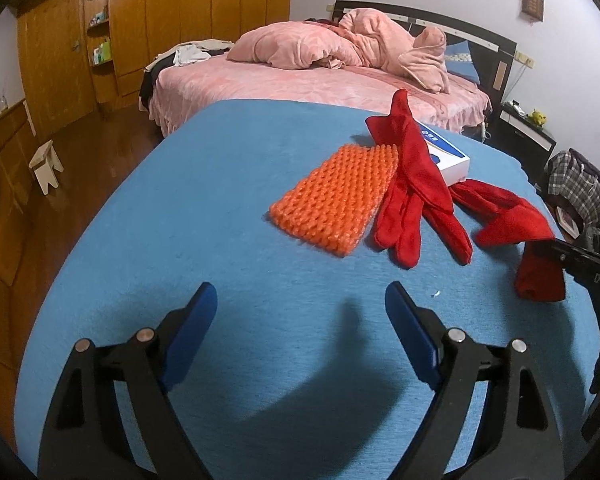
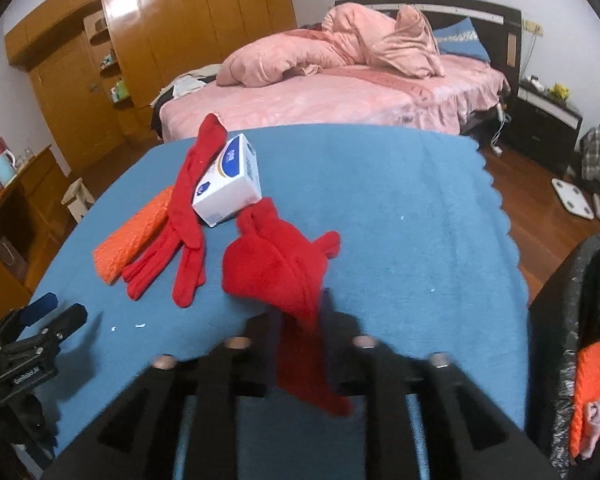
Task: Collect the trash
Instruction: 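Grasp a red glove with the right tool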
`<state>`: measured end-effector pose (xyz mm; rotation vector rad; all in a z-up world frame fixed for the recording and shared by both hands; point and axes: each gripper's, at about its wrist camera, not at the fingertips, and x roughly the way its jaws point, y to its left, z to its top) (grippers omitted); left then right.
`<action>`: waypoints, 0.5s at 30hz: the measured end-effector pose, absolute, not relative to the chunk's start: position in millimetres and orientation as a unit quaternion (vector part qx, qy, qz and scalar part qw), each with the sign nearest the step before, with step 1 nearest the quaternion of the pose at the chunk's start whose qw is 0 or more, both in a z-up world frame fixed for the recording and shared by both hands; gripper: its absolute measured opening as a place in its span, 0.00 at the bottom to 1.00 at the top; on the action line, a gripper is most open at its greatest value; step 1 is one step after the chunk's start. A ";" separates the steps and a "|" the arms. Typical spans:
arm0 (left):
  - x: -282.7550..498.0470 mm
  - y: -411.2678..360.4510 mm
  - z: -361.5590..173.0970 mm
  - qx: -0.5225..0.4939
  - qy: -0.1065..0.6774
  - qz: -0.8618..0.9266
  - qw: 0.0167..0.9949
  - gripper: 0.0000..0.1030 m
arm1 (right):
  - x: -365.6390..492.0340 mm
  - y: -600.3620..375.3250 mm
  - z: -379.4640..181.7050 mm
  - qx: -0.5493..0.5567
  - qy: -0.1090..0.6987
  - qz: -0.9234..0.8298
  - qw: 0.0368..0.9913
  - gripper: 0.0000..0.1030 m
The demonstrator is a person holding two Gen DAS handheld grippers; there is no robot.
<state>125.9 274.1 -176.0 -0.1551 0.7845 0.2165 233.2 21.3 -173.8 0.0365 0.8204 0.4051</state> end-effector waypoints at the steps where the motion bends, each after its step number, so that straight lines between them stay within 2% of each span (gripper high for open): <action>1: 126.2 274.0 -175.9 -0.075 0.382 0.105 0.915 0.81 | 233.4 22.3 -173.5 0.016 0.393 0.199 0.898 0.45; 4: 126.9 274.3 -175.7 -0.077 0.382 0.102 0.915 0.81 | 235.8 27.2 -170.1 0.019 0.385 0.210 0.899 0.67; 5: 127.2 273.9 -175.4 -0.077 0.382 0.100 0.916 0.81 | 236.3 28.2 -170.1 0.020 0.383 0.211 0.899 0.70; 9: 129.5 269.9 -173.5 -0.082 0.377 0.090 0.918 0.78 | 247.8 30.0 -173.4 0.024 0.391 0.209 0.896 0.70; 10: 131.8 268.3 -172.5 -0.082 0.376 0.087 0.919 0.77 | 250.8 29.4 -174.4 0.026 0.394 0.209 0.895 0.68; 12: 137.8 263.2 -170.3 -0.081 0.372 0.081 0.921 0.77 | 256.4 30.6 -178.7 0.020 0.405 0.212 0.889 0.57; 14: 146.1 256.8 -167.5 -0.081 0.367 0.072 0.924 0.77 | 260.3 32.2 -184.7 0.014 0.419 0.216 0.882 0.40; 15: 149.7 253.7 -166.3 -0.080 0.366 0.069 0.925 0.76 | 262.0 31.6 -187.8 0.014 0.425 0.218 0.879 0.35</action>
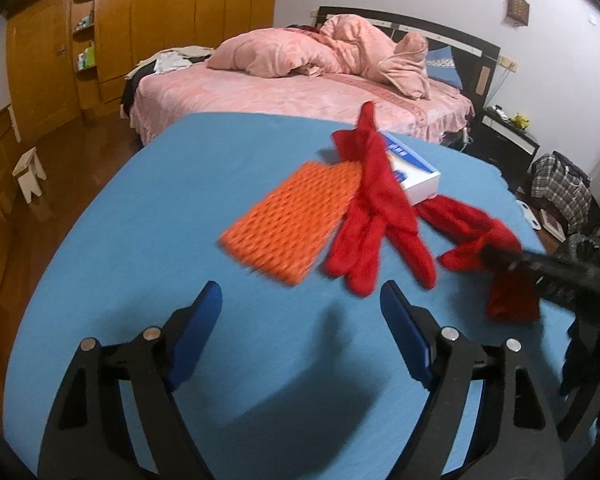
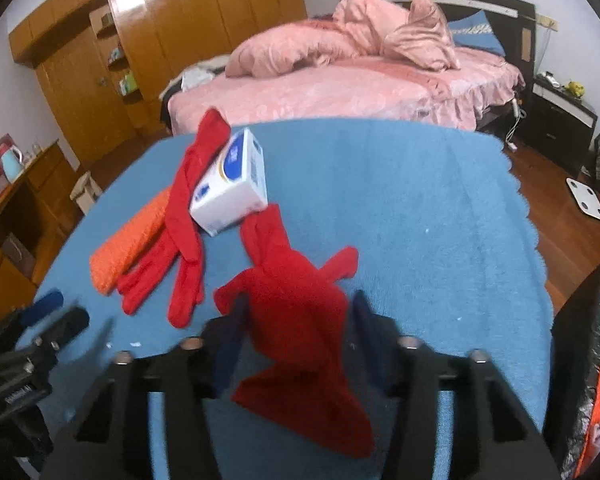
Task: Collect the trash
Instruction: 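Grasp a red glove with the right tool, then grasp the other red glove with the left tool while the right tool holds its glove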
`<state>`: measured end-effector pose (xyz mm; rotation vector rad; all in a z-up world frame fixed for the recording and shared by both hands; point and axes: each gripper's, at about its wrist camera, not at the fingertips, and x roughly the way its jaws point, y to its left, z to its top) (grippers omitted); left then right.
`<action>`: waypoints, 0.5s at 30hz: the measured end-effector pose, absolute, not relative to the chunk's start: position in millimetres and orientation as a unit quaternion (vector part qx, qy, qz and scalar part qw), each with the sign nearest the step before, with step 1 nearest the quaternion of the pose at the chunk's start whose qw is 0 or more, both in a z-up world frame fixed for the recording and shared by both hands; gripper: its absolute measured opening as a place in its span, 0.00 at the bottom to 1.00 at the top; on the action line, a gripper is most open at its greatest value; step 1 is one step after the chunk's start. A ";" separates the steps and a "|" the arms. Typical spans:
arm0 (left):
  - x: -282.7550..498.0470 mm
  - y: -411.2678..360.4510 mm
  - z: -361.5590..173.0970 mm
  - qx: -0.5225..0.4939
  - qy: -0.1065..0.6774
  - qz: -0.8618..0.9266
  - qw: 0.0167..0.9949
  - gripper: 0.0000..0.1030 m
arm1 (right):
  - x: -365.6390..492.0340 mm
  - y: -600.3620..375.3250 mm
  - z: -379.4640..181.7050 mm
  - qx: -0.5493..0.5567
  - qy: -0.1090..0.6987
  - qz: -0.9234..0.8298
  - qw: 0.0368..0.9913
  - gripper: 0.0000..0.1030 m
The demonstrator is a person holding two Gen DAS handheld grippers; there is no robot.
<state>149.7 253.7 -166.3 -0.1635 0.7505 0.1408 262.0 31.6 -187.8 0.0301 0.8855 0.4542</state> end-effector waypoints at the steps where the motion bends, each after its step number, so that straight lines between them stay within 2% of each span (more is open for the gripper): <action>1: 153.0 250.6 -165.4 -0.078 0.365 0.065 0.926 0.76 | 262.9 29.8 -190.1 0.018 0.427 0.220 0.877 0.24; 2: 159.5 244.8 -163.5 -0.075 0.363 0.058 0.927 0.76 | 262.2 27.9 -190.8 0.021 0.426 0.219 0.878 0.14; 4: 170.3 235.9 -160.2 -0.073 0.359 0.049 0.929 0.75 | 261.0 22.5 -190.6 0.029 0.421 0.217 0.880 0.10; 8: 191.7 218.8 -156.0 -0.069 0.351 0.032 0.933 0.73 | 262.2 10.6 -185.6 0.037 0.402 0.198 0.893 0.09; 15: 234.1 197.7 -171.2 -0.058 0.376 0.028 0.924 0.61 | 268.6 -10.3 -180.5 0.045 0.390 0.180 0.902 0.09</action>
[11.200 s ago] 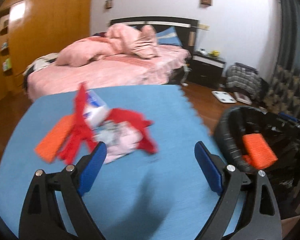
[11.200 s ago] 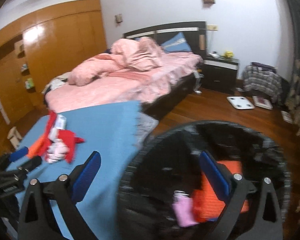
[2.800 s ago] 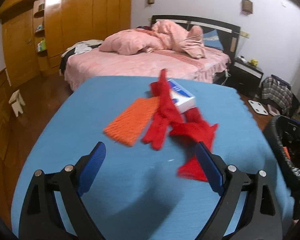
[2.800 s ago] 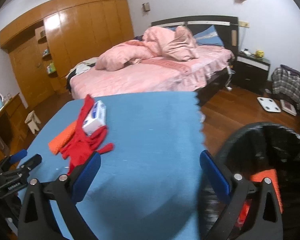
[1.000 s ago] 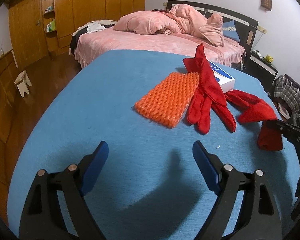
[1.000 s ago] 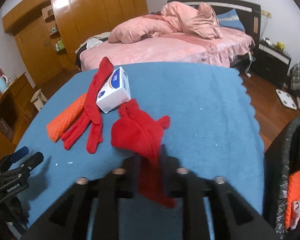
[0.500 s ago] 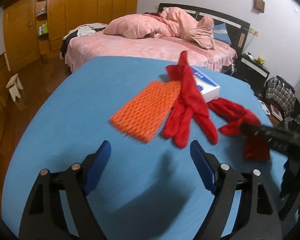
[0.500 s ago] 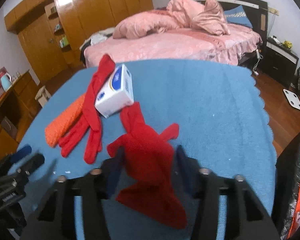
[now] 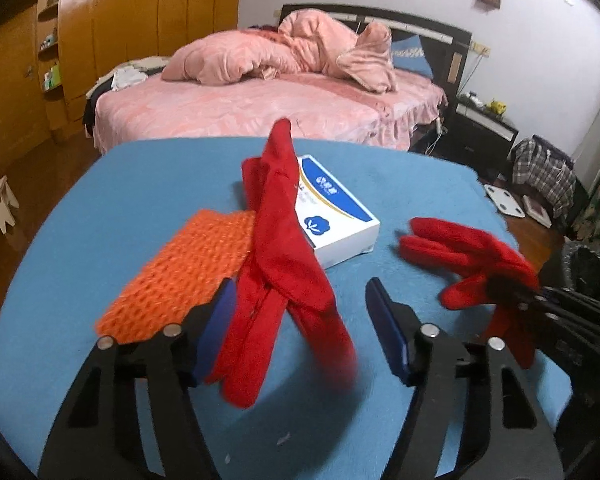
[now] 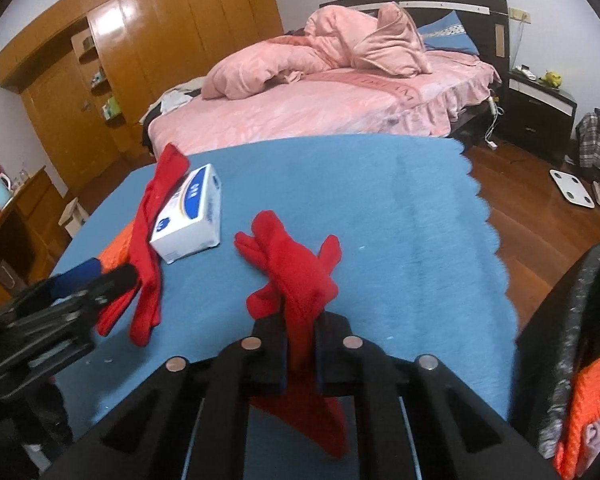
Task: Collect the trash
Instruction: 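Grasp the other red glove with the left tool while the right tool holds its glove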
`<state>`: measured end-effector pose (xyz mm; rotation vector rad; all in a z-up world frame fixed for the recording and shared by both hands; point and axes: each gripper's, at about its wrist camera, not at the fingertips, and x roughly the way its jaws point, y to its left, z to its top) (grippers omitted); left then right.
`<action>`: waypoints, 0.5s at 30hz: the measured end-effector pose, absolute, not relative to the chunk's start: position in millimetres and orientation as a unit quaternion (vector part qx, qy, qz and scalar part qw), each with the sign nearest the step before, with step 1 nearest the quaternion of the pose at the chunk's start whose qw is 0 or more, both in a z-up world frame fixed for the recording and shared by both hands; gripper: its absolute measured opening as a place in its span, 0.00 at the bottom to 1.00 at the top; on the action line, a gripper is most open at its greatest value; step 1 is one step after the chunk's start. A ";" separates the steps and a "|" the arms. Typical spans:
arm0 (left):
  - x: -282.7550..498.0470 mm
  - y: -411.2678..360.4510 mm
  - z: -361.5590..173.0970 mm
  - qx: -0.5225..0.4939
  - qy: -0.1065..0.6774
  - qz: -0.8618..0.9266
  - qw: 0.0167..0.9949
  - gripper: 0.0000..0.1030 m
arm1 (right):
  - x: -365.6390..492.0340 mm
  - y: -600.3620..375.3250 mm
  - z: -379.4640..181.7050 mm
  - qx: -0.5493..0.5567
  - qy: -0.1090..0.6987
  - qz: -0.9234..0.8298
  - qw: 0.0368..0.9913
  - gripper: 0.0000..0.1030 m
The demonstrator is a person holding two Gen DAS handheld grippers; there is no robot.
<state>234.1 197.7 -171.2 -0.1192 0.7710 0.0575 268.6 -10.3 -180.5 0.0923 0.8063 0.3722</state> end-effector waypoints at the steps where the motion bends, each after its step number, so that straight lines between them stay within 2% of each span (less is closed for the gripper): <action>1: 238.4 197.3 -175.1 -0.058 0.383 0.033 0.921 0.61 | 268.8 -12.7 -181.3 0.045 0.390 0.179 0.902 0.09; 3: 244.0 197.8 -180.3 -0.057 0.397 0.039 0.915 0.58 | 268.8 -15.9 -183.6 0.048 0.392 0.178 0.901 0.09; 6: 249.6 200.0 -188.1 -0.060 0.416 0.043 0.906 0.44 | 270.4 -19.9 -186.2 0.052 0.395 0.177 0.900 0.09; 8: 247.2 202.4 -187.2 -0.065 0.412 0.041 0.908 0.28 | 269.4 -21.3 -187.8 0.054 0.397 0.176 0.899 0.09; 9: 246.4 203.4 -187.0 -0.067 0.412 0.040 0.908 0.15 | 268.6 -21.5 -188.0 0.055 0.398 0.175 0.899 0.09; 12: 240.7 203.3 -183.9 -0.068 0.400 0.039 0.913 0.10 | 265.8 -21.1 -186.1 0.057 0.397 0.177 0.899 0.09; 15: 232.8 199.8 -172.1 -0.066 0.374 0.032 0.925 0.09 | 261.4 -22.2 -182.3 0.056 0.393 0.181 0.900 0.09</action>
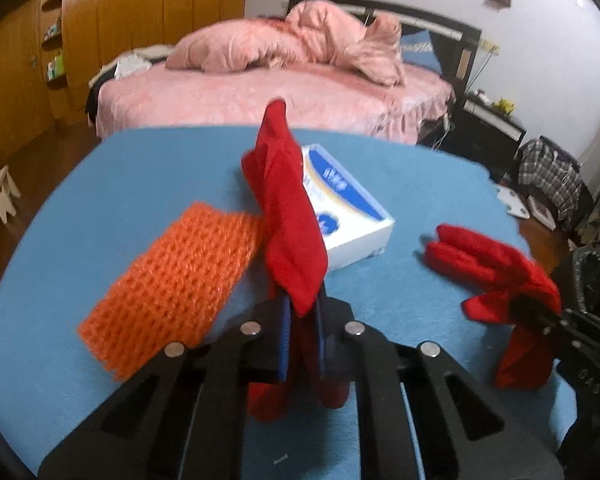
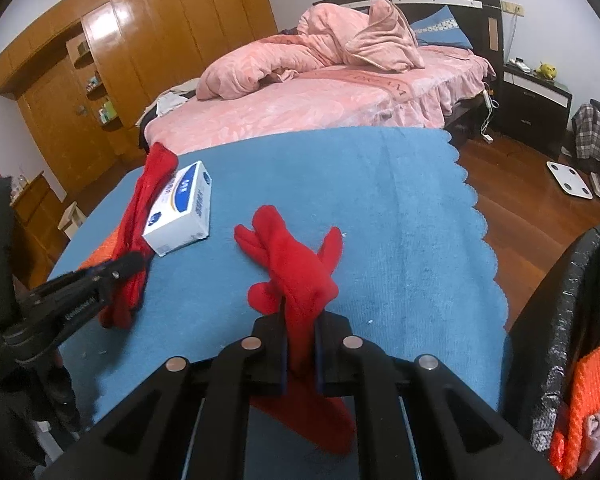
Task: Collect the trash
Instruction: 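Grasp the other red glove with the left tool while the right tool holds its glove, then lift both red gloves and carry them toward the bin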
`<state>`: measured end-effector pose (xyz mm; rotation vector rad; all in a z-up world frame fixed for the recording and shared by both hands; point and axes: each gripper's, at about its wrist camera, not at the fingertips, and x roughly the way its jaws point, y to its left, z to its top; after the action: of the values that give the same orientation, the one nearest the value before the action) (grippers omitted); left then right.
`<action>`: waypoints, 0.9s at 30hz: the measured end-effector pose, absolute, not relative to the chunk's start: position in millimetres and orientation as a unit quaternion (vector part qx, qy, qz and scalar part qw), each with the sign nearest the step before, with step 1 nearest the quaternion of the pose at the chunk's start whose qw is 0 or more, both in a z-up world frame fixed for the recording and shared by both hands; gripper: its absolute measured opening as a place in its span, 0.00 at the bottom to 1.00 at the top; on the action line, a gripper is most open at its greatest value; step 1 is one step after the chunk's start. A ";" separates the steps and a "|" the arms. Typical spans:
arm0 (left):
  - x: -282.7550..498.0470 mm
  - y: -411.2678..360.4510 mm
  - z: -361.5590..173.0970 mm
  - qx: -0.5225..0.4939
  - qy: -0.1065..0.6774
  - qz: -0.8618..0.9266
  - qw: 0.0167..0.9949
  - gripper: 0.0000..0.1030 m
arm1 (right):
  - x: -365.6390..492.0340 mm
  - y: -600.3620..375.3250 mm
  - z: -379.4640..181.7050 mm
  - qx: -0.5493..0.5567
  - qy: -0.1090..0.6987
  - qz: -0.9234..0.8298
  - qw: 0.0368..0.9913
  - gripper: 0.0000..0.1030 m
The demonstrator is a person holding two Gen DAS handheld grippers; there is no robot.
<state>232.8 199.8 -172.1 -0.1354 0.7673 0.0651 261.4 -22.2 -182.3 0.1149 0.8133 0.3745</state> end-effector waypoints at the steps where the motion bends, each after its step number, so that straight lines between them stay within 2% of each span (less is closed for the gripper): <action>1: 227.5 199.0 -166.3 -0.069 0.366 0.026 0.928 0.09 | 259.4 -22.8 -180.9 0.056 0.392 0.182 0.900 0.09; 7: 199.8 186.8 -146.2 -0.073 0.355 0.002 0.932 0.09 | 250.3 -27.9 -175.9 0.060 0.386 0.183 0.902 0.09; 14: 175.3 179.6 -156.2 -0.087 0.382 -0.019 0.920 0.10 | 246.2 -36.2 -172.7 0.054 0.385 0.176 0.904 0.09; 17: 174.6 179.7 -163.6 -0.088 0.392 -0.017 0.915 0.26 | 247.6 -37.4 -175.5 0.051 0.390 0.173 0.903 0.09; 19: 177.7 180.6 -162.6 -0.088 0.393 -0.011 0.915 0.55 | 247.5 -38.6 -177.3 0.050 0.392 0.172 0.902 0.09; 20: 179.9 181.1 -161.2 -0.087 0.388 -0.006 0.918 0.59 | 248.3 -39.3 -178.2 0.049 0.393 0.171 0.902 0.09; 27: 208.8 184.3 -170.0 -0.079 0.404 0.012 0.911 0.61 | 249.9 -43.6 -179.7 0.051 0.395 0.166 0.902 0.09</action>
<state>208.8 184.3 -170.0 -0.1632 0.8328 0.0244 249.9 -43.6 -179.7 0.1060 0.8161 0.3441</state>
